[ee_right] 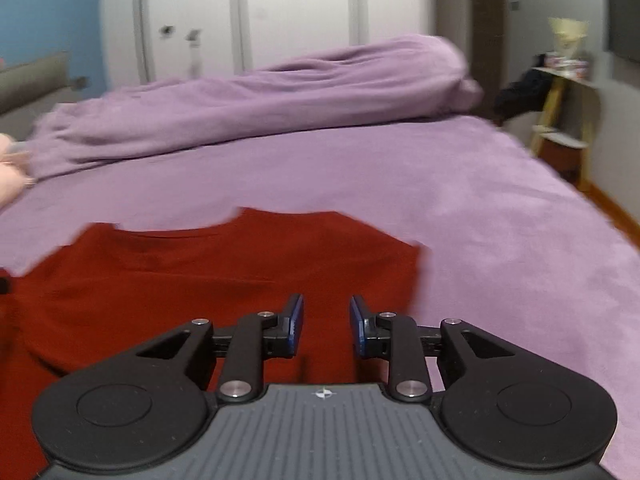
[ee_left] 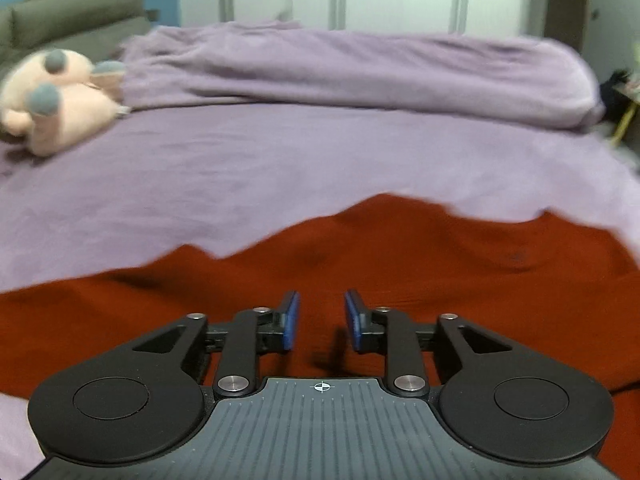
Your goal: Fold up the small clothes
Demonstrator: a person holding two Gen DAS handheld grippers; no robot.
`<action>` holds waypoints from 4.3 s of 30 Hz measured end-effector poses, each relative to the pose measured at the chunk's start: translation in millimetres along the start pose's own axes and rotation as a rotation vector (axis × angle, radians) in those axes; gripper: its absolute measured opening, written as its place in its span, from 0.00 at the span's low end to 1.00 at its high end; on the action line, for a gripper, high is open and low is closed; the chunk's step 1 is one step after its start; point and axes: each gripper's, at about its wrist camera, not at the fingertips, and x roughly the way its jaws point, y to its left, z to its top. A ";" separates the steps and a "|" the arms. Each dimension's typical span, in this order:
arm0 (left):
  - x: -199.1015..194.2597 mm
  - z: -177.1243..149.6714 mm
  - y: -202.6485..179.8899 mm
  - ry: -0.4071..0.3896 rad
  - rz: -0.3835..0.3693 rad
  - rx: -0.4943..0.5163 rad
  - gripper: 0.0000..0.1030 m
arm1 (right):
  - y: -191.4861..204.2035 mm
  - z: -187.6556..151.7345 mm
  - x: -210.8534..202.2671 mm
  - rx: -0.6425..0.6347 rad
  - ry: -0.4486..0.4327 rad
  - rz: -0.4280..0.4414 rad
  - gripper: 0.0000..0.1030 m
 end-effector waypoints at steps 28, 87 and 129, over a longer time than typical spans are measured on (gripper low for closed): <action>21.4 -41.5 -58.7 0.015 -0.071 0.139 0.71 | 62.0 -46.2 25.5 -0.243 0.073 0.036 0.21; -37.4 -41.8 18.5 -0.014 -0.245 -0.115 0.43 | 18.0 -45.7 -65.3 0.228 0.167 0.244 0.56; -28.6 -71.8 93.9 0.113 -0.138 -0.370 0.50 | 61.3 6.0 77.2 0.325 0.291 0.441 0.37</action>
